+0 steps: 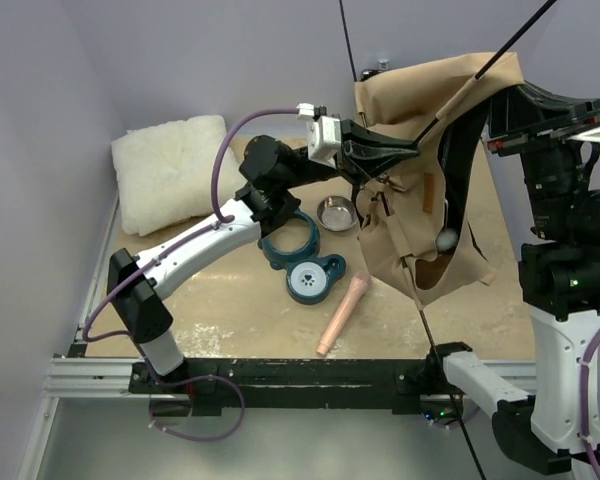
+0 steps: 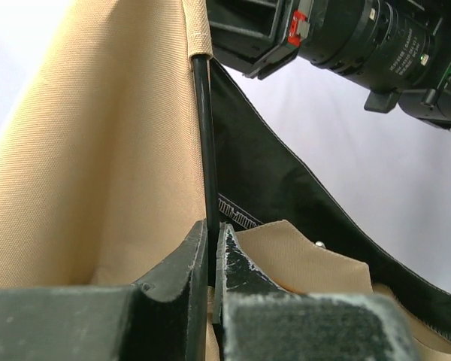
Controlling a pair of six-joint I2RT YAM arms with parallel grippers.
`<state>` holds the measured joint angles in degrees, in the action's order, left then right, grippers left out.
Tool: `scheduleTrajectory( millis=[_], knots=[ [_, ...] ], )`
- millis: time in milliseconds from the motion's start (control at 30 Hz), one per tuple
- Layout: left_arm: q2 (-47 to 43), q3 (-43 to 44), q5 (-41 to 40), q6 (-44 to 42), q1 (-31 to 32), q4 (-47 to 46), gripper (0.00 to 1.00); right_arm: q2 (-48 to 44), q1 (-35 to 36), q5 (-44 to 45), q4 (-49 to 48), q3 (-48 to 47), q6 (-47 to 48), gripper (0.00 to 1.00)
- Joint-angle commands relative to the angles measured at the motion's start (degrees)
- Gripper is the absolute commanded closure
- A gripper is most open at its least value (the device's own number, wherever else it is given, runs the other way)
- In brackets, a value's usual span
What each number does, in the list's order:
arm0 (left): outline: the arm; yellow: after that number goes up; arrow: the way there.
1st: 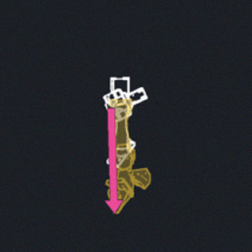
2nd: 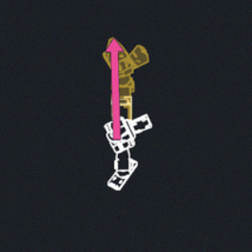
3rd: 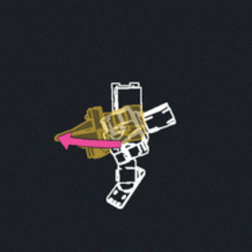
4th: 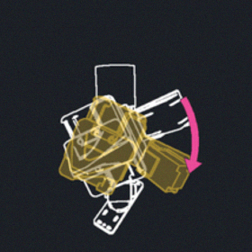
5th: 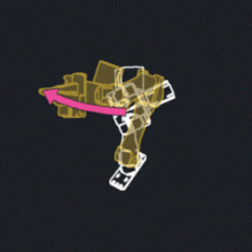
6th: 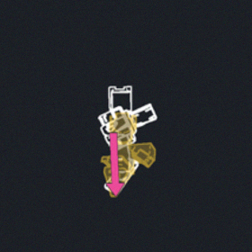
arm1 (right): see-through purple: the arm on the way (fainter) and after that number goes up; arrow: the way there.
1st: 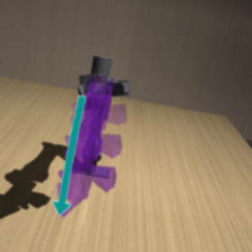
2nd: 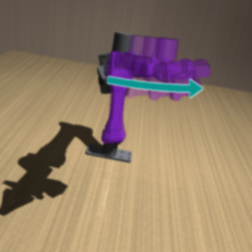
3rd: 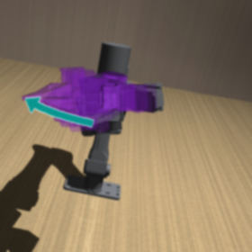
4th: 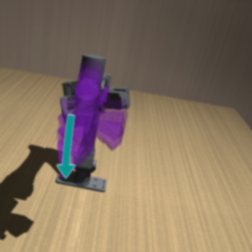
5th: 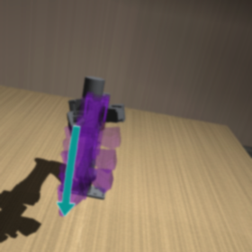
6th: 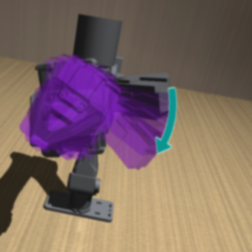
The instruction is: Set up the pet tent
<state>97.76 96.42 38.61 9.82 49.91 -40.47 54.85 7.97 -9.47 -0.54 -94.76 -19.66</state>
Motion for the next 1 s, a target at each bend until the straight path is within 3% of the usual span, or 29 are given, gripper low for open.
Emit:
scheduleTrajectory(
  millis=[0,167,300,467,633,767,900,967],
  knots=[
    [1.48,-3.94,4.19,5.47,-0.43,1.62,0.9,-4.04,-0.67,12.37,-8.87,-2.03,7.34,1.0],
    [-3.0,-14.05,3.76,5.03,-1.57,2.32,0.8,-7.12,-0.76,12.64,-9.74,3.61,11.22,1.0],
    [-6.87,-17.93,4.1,5.64,-3.06,5.66,0.57,-7.39,-0.76,10.88,-11.07,5.55,13.77,1.0],
    [-14.5,-21.27,6.39,7.84,-10.52,8.55,0.46,-7.3,-0.67,5.8,-12.99,7.13,16.32,1.0],
    [-22.6,-18.04,7.71,1.18,-17.82,21.28,0.43,-5.72,-0.67,-2.54,-12.3,7.13,17.81,1.0],
    [-24.63,-8.9,12.09,-3.05,-22.65,33.68,0.37,-6.5,-0.67,-6.43,-10.89,11.34,19.31,1.0],
    [-26.21,-4.5,17.46,-3.15,-24.51,35.37,0.34,-8.09,-0.76,-7.75,-9.84,16.44,21.42,1.0],
    [-26.3,-3.44,19.65,1.23,-24.51,32.49,0.32,-8.7,-0.67,-8.97,-9.22,18.55,21.24,1.0]
  ],
)
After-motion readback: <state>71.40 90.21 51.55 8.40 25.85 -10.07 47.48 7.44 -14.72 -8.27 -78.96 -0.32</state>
